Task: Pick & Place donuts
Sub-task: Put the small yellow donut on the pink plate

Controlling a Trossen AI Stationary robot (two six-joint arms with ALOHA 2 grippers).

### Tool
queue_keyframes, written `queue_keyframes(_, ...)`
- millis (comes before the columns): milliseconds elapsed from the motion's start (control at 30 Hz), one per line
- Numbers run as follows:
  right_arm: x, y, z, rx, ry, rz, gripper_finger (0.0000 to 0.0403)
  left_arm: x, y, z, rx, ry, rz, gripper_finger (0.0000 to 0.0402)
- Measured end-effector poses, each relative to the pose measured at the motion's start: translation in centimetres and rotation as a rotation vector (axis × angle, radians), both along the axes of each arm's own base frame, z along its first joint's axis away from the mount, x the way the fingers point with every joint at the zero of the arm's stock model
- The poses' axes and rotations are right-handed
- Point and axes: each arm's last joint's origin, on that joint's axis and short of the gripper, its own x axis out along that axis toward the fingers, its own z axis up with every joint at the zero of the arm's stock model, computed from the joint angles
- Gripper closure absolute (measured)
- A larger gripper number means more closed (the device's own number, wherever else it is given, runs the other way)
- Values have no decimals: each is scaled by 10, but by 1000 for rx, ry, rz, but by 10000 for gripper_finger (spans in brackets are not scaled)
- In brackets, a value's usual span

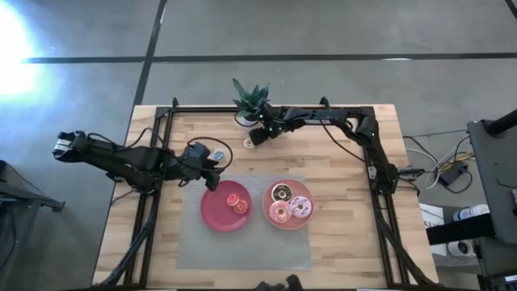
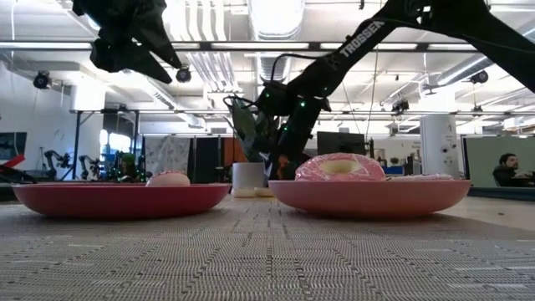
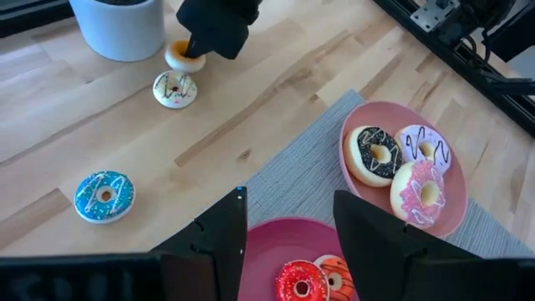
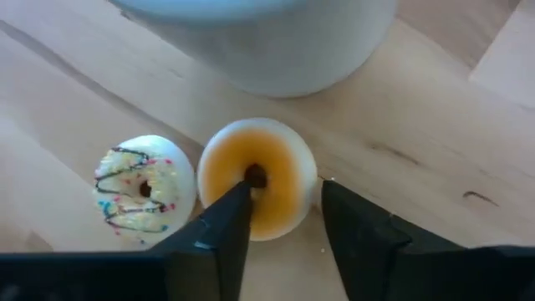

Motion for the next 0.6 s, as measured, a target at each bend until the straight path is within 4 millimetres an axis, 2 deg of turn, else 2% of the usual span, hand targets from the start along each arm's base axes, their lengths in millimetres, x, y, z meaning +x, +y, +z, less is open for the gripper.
queue_keyframes(233,-5,1,1,1,45,29,379,0,0,0,3,0,2,248)
queue_keyframes(367,-7,7,8,6,75,84,390,0,0,0,8,2,-1,248)
queue_keyframes(467,-6,20,30,-22,42,154,391,0,0,0,0,-1,5,248)
queue_keyframes(533,-4,35,57,-78,-12,231,391,0,0,0,-28,-12,30,248)
queue_keyframes(600,-2,57,87,-214,-65,323,392,-1,1,-1,-71,-28,89,248)
